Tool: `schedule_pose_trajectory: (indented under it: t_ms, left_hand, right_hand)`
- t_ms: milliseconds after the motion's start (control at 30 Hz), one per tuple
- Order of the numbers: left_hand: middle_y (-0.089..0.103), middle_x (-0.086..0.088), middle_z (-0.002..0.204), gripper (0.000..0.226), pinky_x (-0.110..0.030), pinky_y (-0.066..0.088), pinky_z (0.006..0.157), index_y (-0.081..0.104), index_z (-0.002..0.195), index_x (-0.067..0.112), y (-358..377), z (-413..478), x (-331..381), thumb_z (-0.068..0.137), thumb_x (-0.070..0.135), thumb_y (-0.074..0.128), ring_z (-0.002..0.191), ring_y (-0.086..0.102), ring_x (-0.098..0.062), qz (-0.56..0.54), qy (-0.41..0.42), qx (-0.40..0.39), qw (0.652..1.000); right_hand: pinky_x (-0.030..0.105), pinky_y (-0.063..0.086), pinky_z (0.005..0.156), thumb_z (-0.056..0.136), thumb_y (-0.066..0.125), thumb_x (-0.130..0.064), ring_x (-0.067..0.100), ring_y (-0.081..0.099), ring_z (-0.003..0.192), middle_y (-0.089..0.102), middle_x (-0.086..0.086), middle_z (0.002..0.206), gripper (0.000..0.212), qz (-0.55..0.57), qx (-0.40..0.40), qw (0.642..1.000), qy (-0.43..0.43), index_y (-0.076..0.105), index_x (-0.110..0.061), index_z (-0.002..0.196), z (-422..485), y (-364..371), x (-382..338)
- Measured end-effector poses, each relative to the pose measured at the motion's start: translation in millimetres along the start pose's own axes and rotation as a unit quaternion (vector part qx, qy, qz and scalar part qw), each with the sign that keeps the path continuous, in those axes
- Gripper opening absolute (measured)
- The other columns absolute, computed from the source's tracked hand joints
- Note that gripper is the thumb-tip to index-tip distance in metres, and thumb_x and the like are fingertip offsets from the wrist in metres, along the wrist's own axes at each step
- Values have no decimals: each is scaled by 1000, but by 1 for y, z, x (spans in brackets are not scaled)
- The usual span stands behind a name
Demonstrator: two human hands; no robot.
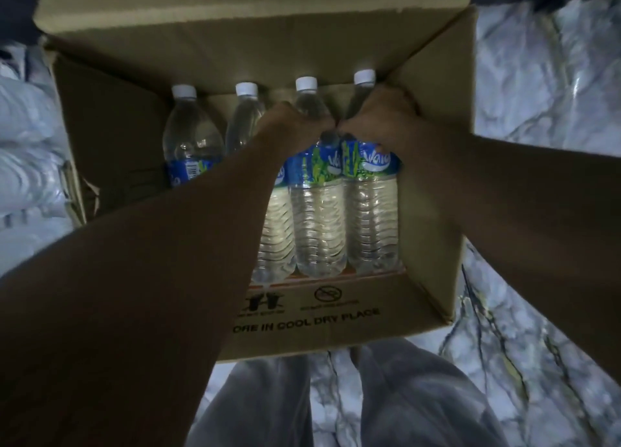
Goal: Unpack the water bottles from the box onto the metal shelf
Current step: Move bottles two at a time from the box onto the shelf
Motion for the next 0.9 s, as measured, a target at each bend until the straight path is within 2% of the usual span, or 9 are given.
schedule_pose_trajectory:
  t_ms: [67,200,333,433,567,667,733,833,900]
  left_hand:
    - [57,-22,132,43,-46,48,97,49,137,4,-7,-9,10,102,28,49,120,58,-41,40,59,-3,997]
    - [63,-15,126,66,-37,49,94,57,132,17,-19,-18,-1,82,59,61,116,60,-34,67,50,16,996]
    - [74,3,107,81,-34,55,90,68,112,24,-35,-54,-12,48,74,66,100,69,-18,-73,30,70,994]
    - [72,7,105,65,-31,55,87,64,113,26,-40,-76,-20,59,60,78,95,67,-14,-116,36,69,990]
    - [61,5,132,72,-28,53,96,58,128,31,-42,-98,-23,64,56,82,117,59,-11,-159,84,54,982]
    - [38,-2,150,81,-23,35,103,46,139,36,-40,-117,-29,67,48,84,127,45,-11,-116,90,52,988]
    - [40,-8,147,83,-28,39,105,43,141,31,-36,-130,-31,70,37,86,130,47,-16,-172,114,31,978]
    - [58,-8,131,78,-44,50,104,41,128,40,-27,-146,-33,70,13,86,121,60,-21,-290,139,-17,947]
    - [58,-8,130,87,-49,50,103,37,124,49,-22,-148,-38,63,10,85,123,59,-23,-312,141,-30,939]
  right_hand:
    - [35,57,86,63,83,-43,23,68,105,68,9,117,63,-2,-1,1000,5,67,-10,114,-4,-4,-3]
    - [26,55,71,49,88,-42,15,70,94,73,4,104,59,-7,24,1000,19,74,-13,99,-17,-18,-6]
    - [27,53,77,52,86,-39,16,68,101,70,3,110,59,3,47,999,12,69,-13,102,-45,-29,-5]
    - [25,47,74,57,84,-41,16,65,99,65,3,102,40,22,45,998,-23,67,-19,86,-73,-40,-5]
    - [30,48,86,45,81,-49,27,59,106,59,8,114,72,66,61,994,-60,62,-13,103,-100,-40,0]
    - [31,34,88,45,83,-46,29,46,110,50,9,116,79,76,76,990,-94,51,-12,108,-125,-35,7]
    - [29,34,82,48,86,-41,25,45,109,48,8,116,78,141,59,983,-100,46,-14,109,-142,-26,16]
    - [34,51,87,46,84,-36,16,57,110,57,0,117,76,290,21,952,-92,38,-30,106,-159,-15,25]
    - [19,48,87,51,87,-26,9,57,111,58,-6,121,80,304,8,948,-92,39,-32,114,-163,-13,30]
Point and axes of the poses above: each hand's wrist, its own z-axis towards the middle knuckle, its own y-axis out of the palm, x = y × z, the point moved 6 cm from there along z, towards the middle knuckle
